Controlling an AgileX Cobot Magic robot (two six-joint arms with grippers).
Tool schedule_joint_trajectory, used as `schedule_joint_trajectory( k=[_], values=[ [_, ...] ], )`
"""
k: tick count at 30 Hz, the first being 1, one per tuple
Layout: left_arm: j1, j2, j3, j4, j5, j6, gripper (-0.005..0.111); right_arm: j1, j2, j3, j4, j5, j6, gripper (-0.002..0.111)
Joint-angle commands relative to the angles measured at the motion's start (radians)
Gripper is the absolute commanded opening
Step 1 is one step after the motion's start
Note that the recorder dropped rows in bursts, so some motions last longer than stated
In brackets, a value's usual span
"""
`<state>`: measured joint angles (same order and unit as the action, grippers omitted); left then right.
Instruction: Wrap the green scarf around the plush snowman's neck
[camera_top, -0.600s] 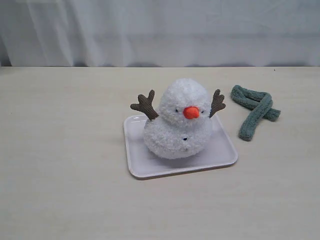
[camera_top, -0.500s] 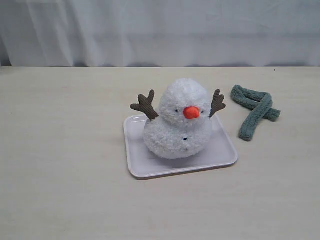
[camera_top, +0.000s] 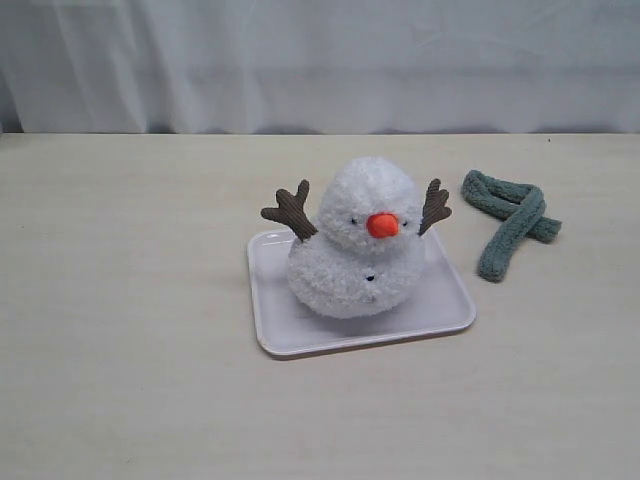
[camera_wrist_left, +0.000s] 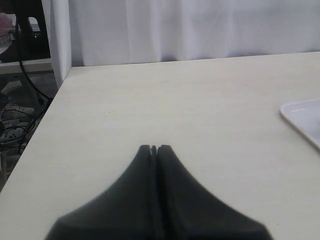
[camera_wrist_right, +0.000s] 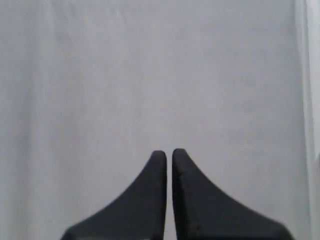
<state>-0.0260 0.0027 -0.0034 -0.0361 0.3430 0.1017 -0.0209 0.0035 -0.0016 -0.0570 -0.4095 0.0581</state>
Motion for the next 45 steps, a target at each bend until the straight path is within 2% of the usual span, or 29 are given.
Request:
schedule_joint_trajectory(
  k=[1, 3, 6, 7, 9, 12, 14, 17, 21, 30, 45],
  values=[
    [0.001, -0.003, 0.003, -0.001, -0.011, 0.002, 0.0, 0.001, -0.004, 0.002, -0.01, -0.285, 0.296, 0.004],
    [0.001, -0.003, 0.003, -0.001, -0.011, 0.002, 0.0, 0.001, -0.004, 0.001, 0.001, -0.301, 0.33, 0.004],
    [0.001, -0.003, 0.003, -0.001, -0.011, 0.002, 0.0, 0.001, 0.011, -0.179, -0.015, 0.08, 0.338, 0.006],
    [0.001, -0.003, 0.003, -0.001, -0.011, 0.002, 0.0, 0.001, 0.042, -0.221, -0.015, 0.151, 0.341, 0.009],
    [0.001, -0.003, 0.003, -0.001, -0.011, 0.002, 0.0, 0.001, 0.136, -0.335, -0.015, 0.228, 0.341, 0.024],
    [0.001, -0.003, 0.003, -0.001, -0.011, 0.002, 0.0, 0.001, 0.338, -0.544, -0.09, 0.491, 0.341, 0.052],
    [0.001, -0.003, 0.003, -0.001, -0.011, 0.002, 0.0, 0.001, 0.443, -0.639, -0.09, 0.629, 0.326, 0.061],
    [0.001, -0.003, 0.003, -0.001, -0.011, 0.002, 0.0, 0.001, 0.592, -0.751, -0.09, 0.769, 0.253, 0.067],
    [0.001, -0.003, 0.003, -0.001, -0.011, 0.002, 0.0, 0.001, 0.783, -0.851, -0.09, 0.926, 0.233, 0.066],
    [0.001, -0.003, 0.003, -0.001, -0.011, 0.002, 0.0, 0.001, 1.159, -0.905, -0.035, 0.997, 0.218, 0.066],
    [0.001, -0.003, 0.003, -0.001, -0.011, 0.002, 0.0, 0.001, 1.627, -0.905, 0.024, 0.765, 0.21, 0.066]
  ],
)
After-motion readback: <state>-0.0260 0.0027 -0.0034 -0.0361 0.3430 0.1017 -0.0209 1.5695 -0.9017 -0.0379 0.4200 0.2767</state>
